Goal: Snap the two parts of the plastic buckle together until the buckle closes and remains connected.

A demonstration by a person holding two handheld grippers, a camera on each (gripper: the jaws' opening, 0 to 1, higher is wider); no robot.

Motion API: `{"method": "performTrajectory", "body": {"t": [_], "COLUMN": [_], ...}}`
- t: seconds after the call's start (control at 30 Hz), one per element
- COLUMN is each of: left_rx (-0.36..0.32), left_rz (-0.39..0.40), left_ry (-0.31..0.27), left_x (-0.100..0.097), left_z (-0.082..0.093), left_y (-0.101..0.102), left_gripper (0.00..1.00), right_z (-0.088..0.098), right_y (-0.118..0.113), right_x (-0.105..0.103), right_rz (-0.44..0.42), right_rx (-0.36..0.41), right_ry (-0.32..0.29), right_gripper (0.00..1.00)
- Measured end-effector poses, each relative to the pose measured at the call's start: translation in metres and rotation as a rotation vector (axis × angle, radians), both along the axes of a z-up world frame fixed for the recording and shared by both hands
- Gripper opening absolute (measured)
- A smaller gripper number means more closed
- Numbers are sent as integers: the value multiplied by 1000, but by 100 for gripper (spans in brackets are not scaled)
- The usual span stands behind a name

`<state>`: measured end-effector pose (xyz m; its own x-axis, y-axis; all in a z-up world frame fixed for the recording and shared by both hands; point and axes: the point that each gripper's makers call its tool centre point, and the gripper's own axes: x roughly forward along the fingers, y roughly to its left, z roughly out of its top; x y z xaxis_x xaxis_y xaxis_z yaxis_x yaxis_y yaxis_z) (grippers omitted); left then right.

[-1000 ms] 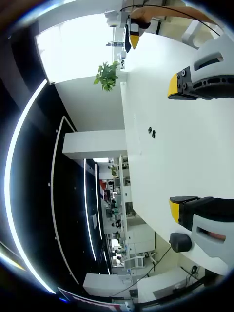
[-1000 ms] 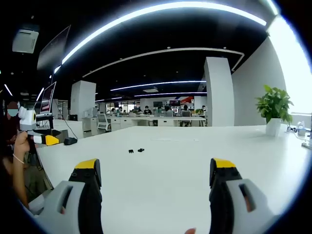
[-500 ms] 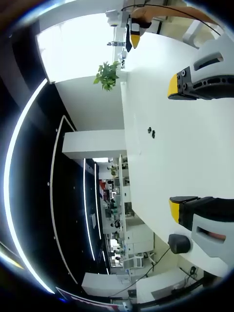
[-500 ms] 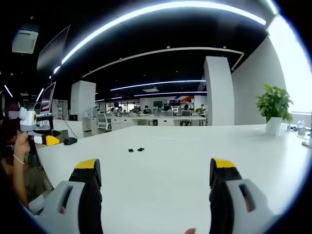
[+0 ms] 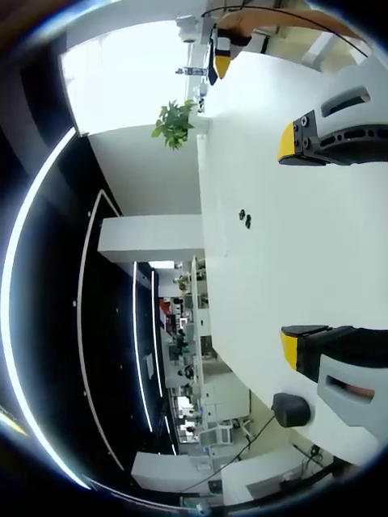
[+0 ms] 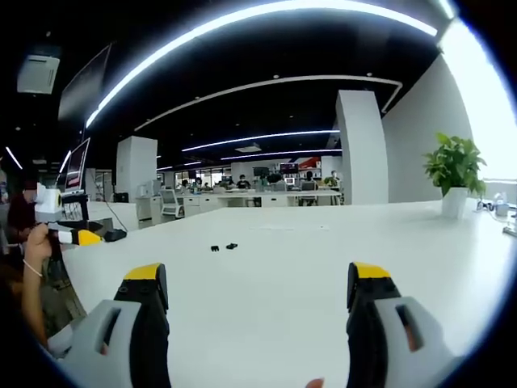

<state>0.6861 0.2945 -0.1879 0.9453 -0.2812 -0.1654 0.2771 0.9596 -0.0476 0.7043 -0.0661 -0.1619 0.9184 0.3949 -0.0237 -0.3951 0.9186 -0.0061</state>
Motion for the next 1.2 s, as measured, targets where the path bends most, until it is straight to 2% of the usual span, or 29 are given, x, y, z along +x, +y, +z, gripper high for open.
{"method": "performTrajectory", "body": {"t": [0.27, 0.5, 0.73, 1.07, 1.2], "left_rx": [1, -8, -20, -1, 6], "left_rz": [-4, 6, 1, -24, -36], "left_ry": [26, 0, -15, -11, -13], "left_x": [7, 16, 23, 33, 34], "left_z": [-10, -7, 0, -1, 0], "left_y": [-3, -2, -1, 3, 3], "left_gripper": [82, 82, 82, 82, 82], "right_z": [-7, -8, 0, 9, 13], "right_y": [0, -4, -10, -11, -15], "right_x": [8, 17, 27, 39, 40], "right_rz": [6, -1, -19, 38, 33], "right_rx": [5, 43, 7, -4, -16], "right_ry": [18, 12, -1, -10, -19], "right_gripper": [93, 95, 97, 97, 97]}}
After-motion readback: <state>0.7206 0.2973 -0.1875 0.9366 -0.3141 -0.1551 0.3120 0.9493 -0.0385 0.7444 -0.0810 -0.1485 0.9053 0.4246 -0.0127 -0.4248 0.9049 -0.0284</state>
